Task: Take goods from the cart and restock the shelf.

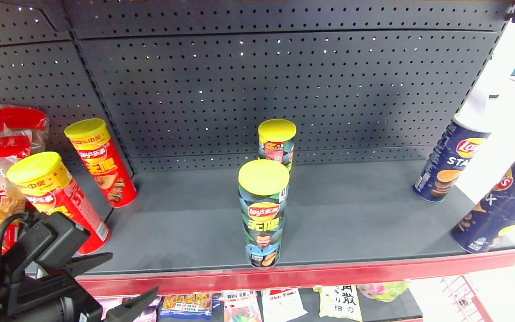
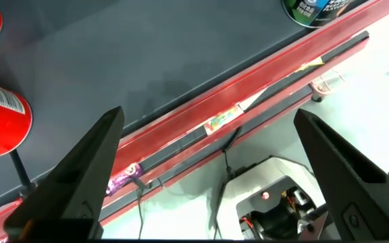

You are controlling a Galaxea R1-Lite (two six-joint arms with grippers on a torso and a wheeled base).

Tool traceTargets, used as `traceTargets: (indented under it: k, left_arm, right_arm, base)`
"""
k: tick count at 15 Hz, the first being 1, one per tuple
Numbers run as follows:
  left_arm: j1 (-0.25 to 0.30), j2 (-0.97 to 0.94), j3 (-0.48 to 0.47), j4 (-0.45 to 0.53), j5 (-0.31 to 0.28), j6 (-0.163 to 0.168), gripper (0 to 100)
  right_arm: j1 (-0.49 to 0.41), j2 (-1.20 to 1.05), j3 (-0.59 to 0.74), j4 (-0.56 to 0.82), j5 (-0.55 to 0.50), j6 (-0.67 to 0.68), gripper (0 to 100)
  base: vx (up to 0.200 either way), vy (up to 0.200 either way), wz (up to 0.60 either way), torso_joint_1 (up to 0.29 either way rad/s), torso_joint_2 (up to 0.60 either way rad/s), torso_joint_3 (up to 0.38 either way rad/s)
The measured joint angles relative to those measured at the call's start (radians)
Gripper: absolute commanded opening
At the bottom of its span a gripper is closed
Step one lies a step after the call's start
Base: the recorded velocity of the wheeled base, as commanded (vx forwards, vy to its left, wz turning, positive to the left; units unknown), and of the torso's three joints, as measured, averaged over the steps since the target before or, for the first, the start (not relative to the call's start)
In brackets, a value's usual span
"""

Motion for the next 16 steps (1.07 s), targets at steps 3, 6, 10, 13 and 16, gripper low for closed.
traceTargets:
  k: [3,6,10,13,16]
  left_arm:
    - [-0.001,0.029,0.001,0.000,-0.038,-0.002,100]
    - [-0.002,0.077,-0.007,-0.001,-0.064,-0.009,100]
    - [-0.003,0.152,-0.053,-0.002,-0.087,-0.010,100]
    - [-0.017,0.232,-0.123,-0.002,-0.085,-0.009,100]
    - [-0.021,0.317,-0.185,-0.002,-0.083,-0.013,100]
  right_arm:
    - [0.003,-0.003,0.004,-0.009,0.110,0.019,100]
    - [0.002,-0.005,0.014,0.020,0.173,0.030,100]
    - [0.002,-0.005,0.016,0.020,0.174,0.030,100]
    - [0.002,-0.005,0.016,0.020,0.174,0.029,100]
    - [0.002,-0.005,0.016,0.020,0.174,0.029,100]
  base:
    - [0.000,0.000,0.00,0.000,0.00,0.000]
    - [0.000,0.000,0.00,0.000,0.00,0.000]
    - [0.000,0.000,0.00,0.000,0.00,0.000]
    - [0.000,0.000,0.00,0.000,0.00,0.000]
    - [0.000,0.000,0.00,0.000,0.00,0.000]
